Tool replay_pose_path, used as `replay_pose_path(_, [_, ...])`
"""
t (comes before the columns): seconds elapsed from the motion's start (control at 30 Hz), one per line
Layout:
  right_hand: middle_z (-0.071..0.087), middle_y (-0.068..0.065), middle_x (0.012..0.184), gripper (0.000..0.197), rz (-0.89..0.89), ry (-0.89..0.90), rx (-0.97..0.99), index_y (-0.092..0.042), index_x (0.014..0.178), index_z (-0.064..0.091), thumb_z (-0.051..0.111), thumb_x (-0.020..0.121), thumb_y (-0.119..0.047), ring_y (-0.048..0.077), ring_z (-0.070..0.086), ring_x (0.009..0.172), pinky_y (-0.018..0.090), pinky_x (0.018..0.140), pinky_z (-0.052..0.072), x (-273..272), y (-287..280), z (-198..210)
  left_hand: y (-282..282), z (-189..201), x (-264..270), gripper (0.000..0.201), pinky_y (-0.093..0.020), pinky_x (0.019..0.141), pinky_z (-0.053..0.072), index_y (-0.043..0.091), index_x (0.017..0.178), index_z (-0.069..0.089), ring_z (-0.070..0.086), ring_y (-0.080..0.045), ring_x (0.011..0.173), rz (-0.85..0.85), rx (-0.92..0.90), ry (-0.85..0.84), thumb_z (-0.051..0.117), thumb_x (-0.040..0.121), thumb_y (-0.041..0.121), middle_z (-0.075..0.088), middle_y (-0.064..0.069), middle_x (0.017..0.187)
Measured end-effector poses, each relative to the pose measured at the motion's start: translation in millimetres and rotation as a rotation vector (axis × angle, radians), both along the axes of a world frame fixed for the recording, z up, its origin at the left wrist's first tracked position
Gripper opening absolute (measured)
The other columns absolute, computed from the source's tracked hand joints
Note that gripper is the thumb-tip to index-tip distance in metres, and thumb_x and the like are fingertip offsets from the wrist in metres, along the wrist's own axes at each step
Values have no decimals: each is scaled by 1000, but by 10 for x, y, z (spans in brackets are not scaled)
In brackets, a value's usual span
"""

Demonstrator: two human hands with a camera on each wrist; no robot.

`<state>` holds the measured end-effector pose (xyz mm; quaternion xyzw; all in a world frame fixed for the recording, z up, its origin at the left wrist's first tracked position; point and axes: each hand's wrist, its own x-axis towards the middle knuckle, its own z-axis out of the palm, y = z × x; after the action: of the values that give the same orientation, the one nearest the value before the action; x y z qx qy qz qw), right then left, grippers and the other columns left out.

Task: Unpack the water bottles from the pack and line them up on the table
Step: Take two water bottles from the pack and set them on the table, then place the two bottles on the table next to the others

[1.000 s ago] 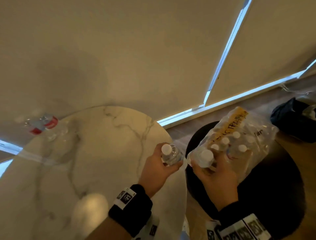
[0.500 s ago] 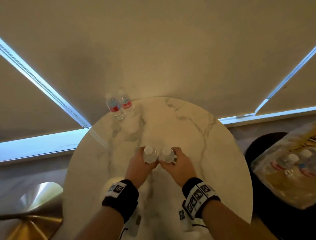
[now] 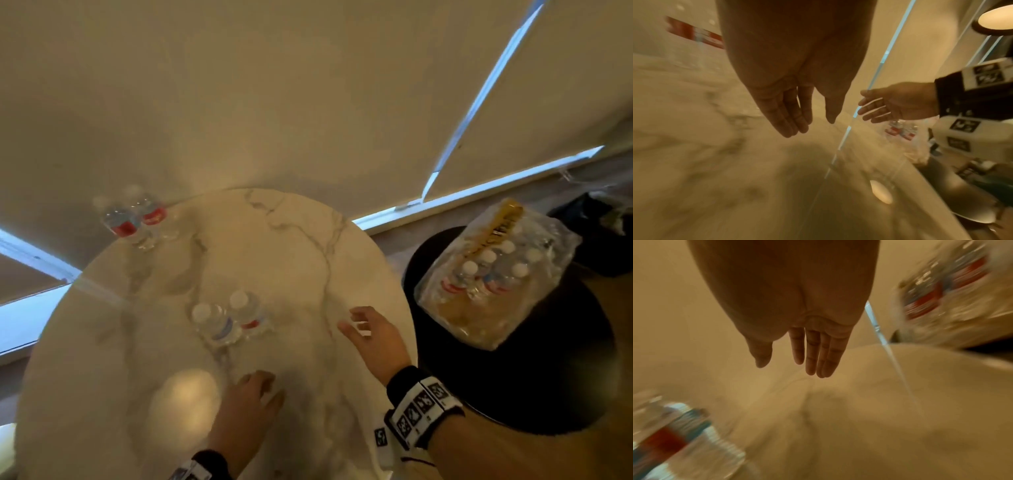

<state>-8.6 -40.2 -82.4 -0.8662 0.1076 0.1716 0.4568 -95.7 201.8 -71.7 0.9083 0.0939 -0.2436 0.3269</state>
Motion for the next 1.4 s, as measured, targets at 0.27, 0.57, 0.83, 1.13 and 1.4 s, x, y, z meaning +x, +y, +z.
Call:
replay_pose_path(0.27, [64,8,95,32,-562,99,-125,-10,114,62,58,95,-36,34,63,97,37,83,48,256,-2024,-136,-2023,-70,984,25,-16,84,52,23,114,67,64,0,93,-210,-323,-94,66,93,36,69,8,102])
replay_pose_path(0.57, [59,1,116,78,-824,30,105,-19,138,40,84,74,-19,19,57,99,34,88,44,1072,-2994,-752,-3671,-837,1839,67,-40,95,53,26,149,28,64,-26,110,-246,-236,-30,60,92,42,63,-6,124])
replay_pose_path(0.83, [62,-7,115,62,-659,-33,-73,-24,133,51,73,79,-45,16,57,105,35,101,43,1019,-2957,-790,-3941,-1002,2121,75,-36,97,53,29,138,46,64,-21,115,68,-318,-148,79,74,49,66,0,128])
replay_pose_path(1.13, [64,-4,98,50,-434,-122,-117,-23,120,54,76,79,-39,24,64,94,31,76,47,399,-2529,86,-3335,-309,1699,61,-29,92,56,31,130,52,66,-5,106,-100,-469,-174,78,77,43,69,10,118])
replay_pose_path(1.4, [66,-5,114,60,-41,-184,-13,-38,121,49,77,69,-45,18,65,104,43,85,57,-192,-1034,308,-1702,209,690,52,-33,93,56,34,122,52,66,-1,103,184,-537,-258,79,79,34,68,12,113])
